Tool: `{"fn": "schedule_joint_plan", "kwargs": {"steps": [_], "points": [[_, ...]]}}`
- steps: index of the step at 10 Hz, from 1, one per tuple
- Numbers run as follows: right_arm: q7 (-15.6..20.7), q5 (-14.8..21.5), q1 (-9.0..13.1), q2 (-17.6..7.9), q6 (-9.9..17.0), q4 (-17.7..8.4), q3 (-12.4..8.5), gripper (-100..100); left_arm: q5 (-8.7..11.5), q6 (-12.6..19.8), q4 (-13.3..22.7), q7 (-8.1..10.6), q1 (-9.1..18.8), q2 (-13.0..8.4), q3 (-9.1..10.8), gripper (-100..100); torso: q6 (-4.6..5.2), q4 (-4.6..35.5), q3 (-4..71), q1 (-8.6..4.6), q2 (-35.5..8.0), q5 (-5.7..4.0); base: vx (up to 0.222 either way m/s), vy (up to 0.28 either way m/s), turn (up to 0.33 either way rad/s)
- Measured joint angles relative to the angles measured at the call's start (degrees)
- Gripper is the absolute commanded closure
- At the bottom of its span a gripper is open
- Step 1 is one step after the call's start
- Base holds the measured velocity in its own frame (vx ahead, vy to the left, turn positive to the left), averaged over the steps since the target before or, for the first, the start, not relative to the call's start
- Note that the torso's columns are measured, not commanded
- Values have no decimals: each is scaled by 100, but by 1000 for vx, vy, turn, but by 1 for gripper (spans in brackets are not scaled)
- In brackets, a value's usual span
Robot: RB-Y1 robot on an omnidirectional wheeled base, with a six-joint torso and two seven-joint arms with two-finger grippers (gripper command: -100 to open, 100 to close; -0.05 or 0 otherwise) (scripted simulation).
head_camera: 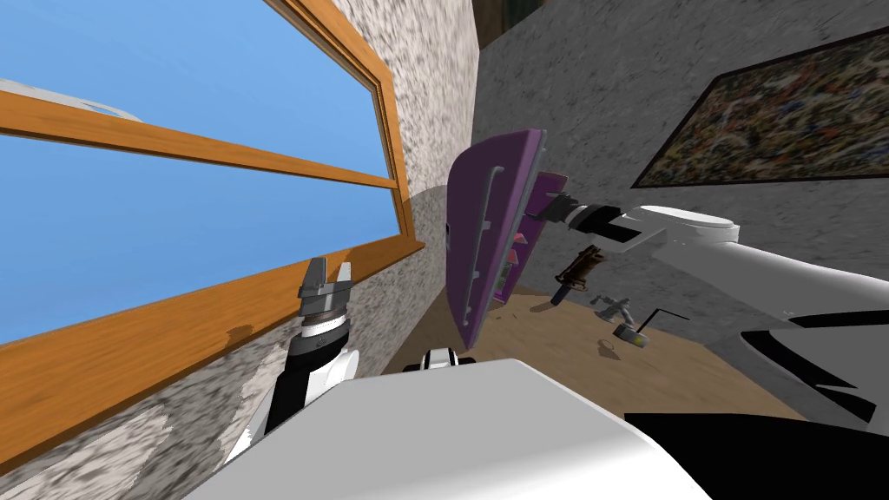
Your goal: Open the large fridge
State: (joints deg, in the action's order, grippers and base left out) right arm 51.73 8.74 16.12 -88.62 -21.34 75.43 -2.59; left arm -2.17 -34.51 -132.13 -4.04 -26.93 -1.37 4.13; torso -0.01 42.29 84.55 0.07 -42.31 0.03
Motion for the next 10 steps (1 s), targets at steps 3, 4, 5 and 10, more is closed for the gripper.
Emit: {"fn": "schedule_joint_plan", "kwargs": {"steps": [3, 4, 5, 10], "points": [[177, 107, 132, -81, 240, 361, -3, -100, 0, 0, 0, 0, 0, 0, 0, 0, 1, 0, -1, -3, -1, -2, -4, 34, -41], [283, 144, 37, -109, 341, 569, -147, -100, 0, 0, 0, 0, 0, 0, 0, 0, 2, 0, 0, -4, 1, -2, -1, 32, -22], [336, 178, 150, -127, 382, 595, -89, -100, 0, 0, 0, 0, 0, 0, 0, 0, 0, -2, 3, -10, 4, -4, -2, 24, -18], [665, 383, 463, -280, 662, 1068, -61, -100, 0, 0, 0, 0, 0, 0, 0, 0, 0, -1, 1, -8, 2, -4, -3, 29, -34]]}}
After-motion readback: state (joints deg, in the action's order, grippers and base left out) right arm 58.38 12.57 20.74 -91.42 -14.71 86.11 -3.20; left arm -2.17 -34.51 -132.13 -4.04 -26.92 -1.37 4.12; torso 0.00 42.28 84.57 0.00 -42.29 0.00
